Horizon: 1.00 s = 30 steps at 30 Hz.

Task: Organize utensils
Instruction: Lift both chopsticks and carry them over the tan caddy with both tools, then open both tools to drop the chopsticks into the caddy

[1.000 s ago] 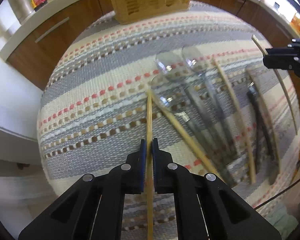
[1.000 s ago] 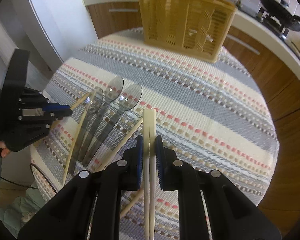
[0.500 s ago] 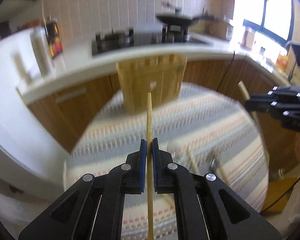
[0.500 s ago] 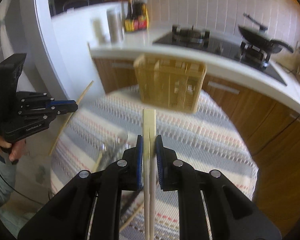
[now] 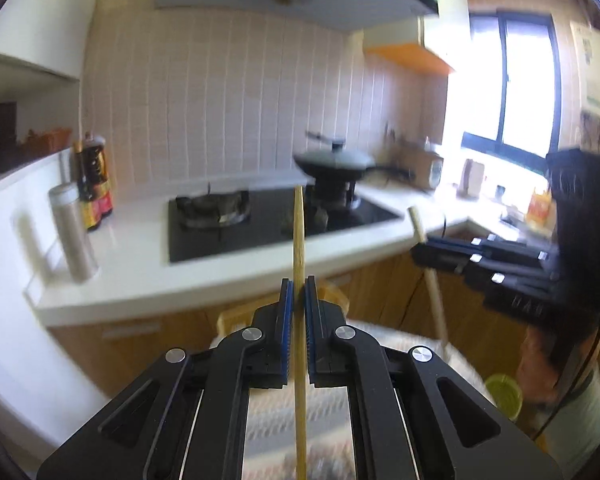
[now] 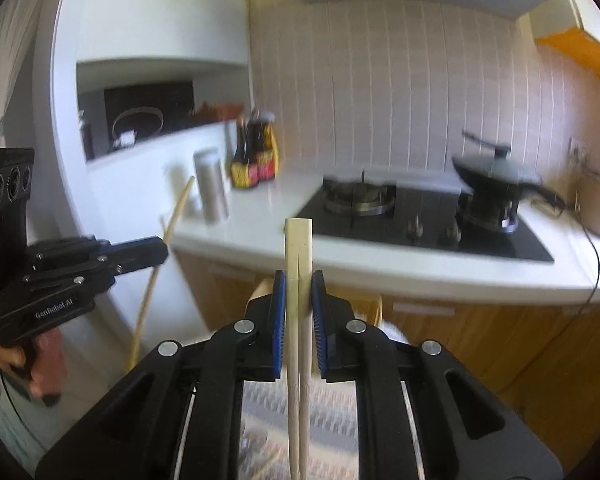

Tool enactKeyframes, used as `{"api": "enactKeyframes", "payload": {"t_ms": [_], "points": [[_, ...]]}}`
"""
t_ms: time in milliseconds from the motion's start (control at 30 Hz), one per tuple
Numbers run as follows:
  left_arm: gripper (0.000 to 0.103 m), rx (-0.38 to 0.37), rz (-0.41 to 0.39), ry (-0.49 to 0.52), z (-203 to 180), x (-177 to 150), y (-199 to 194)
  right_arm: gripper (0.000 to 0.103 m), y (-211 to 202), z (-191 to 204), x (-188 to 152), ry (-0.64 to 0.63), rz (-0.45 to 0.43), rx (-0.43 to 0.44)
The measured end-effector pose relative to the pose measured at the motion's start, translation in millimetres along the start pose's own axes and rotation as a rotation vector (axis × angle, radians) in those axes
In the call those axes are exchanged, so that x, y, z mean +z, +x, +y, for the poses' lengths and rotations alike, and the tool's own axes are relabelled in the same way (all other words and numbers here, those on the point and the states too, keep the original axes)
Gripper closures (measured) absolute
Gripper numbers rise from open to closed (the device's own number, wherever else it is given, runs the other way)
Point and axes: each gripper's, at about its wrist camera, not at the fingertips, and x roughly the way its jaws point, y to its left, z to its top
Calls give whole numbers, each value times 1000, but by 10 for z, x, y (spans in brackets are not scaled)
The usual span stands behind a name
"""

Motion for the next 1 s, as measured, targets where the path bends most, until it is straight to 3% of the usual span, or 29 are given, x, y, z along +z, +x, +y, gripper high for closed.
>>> {"api": "enactKeyframes", "payload": {"t_ms": [233, 500, 733, 1000], "points": [[99, -56, -208, -98, 304, 99, 438, 92, 446, -211, 258, -4, -188, -59], [99, 84, -339, -141, 568, -39, 942, 92, 981, -549, 313, 49, -283, -77], [99, 168, -352, -165, 701, -222, 1261, 92, 1330, -618, 119, 37, -314, -142], [99, 200, -339, -196, 812, -406, 1410, 92, 1518, -656, -135, 16, -377, -192]]}}
